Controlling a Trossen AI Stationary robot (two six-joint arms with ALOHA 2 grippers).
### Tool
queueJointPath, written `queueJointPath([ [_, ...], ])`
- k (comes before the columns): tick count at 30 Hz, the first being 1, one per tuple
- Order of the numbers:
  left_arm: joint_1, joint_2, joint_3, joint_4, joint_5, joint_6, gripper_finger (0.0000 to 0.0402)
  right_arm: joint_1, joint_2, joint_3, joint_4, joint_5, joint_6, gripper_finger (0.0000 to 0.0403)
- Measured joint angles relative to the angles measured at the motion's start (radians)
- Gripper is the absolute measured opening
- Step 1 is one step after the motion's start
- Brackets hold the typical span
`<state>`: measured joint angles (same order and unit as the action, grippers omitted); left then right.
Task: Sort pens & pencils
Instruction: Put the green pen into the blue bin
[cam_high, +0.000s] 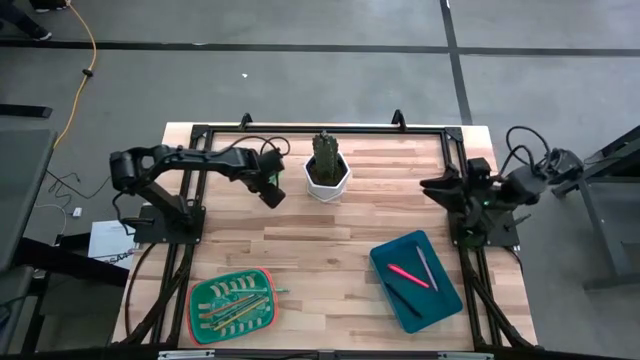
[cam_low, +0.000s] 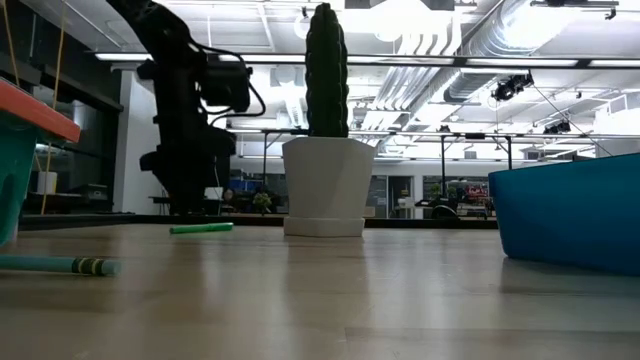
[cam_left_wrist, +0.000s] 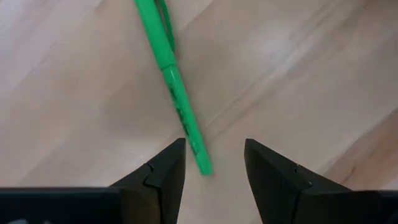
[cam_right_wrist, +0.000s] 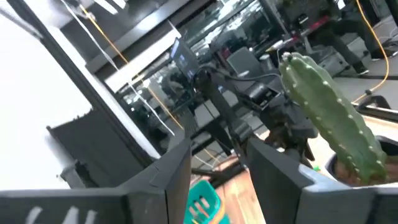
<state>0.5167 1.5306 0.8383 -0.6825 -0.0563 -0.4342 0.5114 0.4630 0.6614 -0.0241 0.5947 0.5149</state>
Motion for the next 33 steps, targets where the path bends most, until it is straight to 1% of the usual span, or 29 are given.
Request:
queueJointPath([
  [5, 0.000, 0.013, 0.000, 0.006, -0.036, -0.070, 0.0152, -0.017, -0.036, 0.000, -0.099, -0.039, 0.009, 0.0149],
  [10, 0.001, 0.013, 0.000, 0.006, -0.069, -0.122, 0.0152, -0.032, -0.039, 0.000, -0.128, -0.099, 0.001, 0.0149],
  [12, 0.001, 0.013, 0.000, 0.006, -0.076, -0.135, 0.0148, -0.038, -0.039, 0.000, -0.133, -0.108, -0.001, 0.0149],
  [22, 0.001, 0.069, 0.000, 0.012, -0.064, -0.149, 0.0098, -0.062, -0.040, 0.000, -0.133, -0.162, -0.015, 0.0149],
  [30, 0.001, 0.084, 0.000, 0.032, -0.067, -0.146, 0.0092, -0.062, -0.040, 0.000, -0.137, -0.168, 0.000, 0.0149],
  [33, 0.001, 0.110, 0.000, 0.031, -0.043, -0.143, 0.0092, -0.062, -0.040, 0.000, -0.137, -0.168, 0.001, 0.0149],
])
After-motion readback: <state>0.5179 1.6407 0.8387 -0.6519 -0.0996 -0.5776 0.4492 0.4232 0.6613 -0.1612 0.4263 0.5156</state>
